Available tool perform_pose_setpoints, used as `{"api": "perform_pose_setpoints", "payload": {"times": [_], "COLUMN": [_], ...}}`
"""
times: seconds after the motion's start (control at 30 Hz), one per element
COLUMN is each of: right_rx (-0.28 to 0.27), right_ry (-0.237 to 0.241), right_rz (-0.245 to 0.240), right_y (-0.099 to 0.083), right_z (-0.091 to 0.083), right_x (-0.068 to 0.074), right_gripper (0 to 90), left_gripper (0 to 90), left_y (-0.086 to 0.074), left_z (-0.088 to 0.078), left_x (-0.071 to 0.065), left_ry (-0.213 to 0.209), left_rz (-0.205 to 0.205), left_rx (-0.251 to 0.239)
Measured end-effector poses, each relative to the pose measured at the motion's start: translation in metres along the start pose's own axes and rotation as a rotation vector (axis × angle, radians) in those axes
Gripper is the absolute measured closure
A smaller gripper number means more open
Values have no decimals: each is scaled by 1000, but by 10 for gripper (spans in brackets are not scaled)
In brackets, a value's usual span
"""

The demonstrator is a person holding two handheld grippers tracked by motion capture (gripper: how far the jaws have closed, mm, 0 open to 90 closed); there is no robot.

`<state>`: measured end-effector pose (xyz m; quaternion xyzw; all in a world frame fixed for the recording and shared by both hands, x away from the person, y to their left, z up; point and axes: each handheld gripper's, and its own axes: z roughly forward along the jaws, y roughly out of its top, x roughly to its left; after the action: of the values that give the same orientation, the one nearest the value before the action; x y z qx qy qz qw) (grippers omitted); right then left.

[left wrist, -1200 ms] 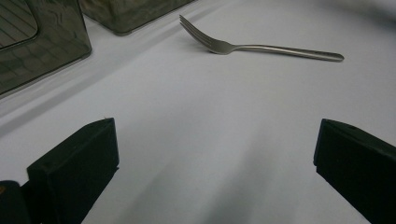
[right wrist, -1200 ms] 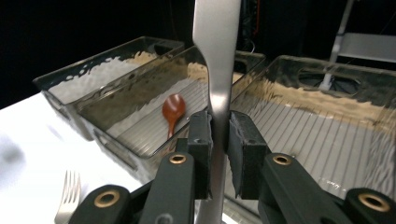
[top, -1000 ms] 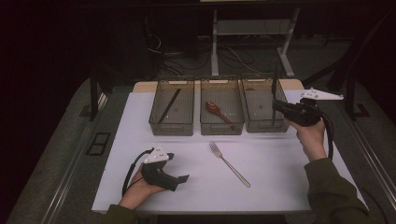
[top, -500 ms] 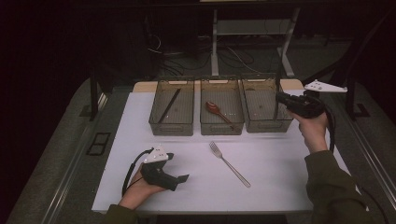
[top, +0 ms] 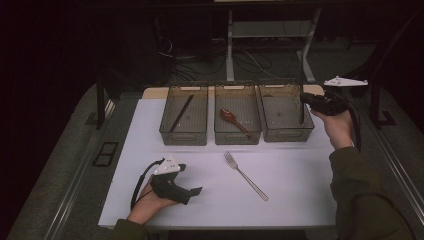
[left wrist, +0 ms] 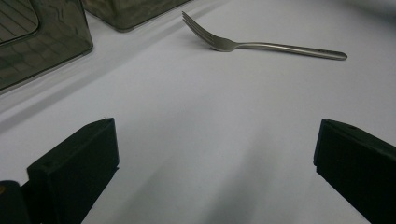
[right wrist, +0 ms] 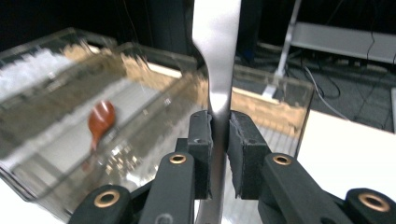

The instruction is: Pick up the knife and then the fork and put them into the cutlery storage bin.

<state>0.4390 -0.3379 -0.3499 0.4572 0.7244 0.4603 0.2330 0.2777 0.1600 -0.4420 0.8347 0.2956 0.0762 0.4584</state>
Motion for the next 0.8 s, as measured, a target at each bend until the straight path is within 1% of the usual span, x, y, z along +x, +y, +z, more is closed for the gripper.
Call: {"api": "perform_pose_setpoints", "payload": {"times": [0.13,0.17,0.33,0.4,0.53,0.8], "right_rx": [70,83,138,166,199,283], "right_ry": [-17,-17,-12,-13,-3,4], "right_rz": [-13,-20,-16,-28,-32,-73], "right_y": [-9,-11,-21,-23,-24,-25], "right_z": [10,11,18,22,26,40], "right_x": [-3,-4,-6,-6,-5,0], "right_gripper": [787,787,787,787,787,786], "left_gripper": [0,0,0,0,0,0], "left_y": [0,0,0,0,0,0], "left_z": [0,0,1,1,1,1], "left_x": [0,0,-1,-1,-1,-1], "left_ry": [0,0,0,-1,0,-3], "left_rz": [-1,-1,-1,1,-1,1], "left_rx": [-1,-1,-1,1,0,2]}}
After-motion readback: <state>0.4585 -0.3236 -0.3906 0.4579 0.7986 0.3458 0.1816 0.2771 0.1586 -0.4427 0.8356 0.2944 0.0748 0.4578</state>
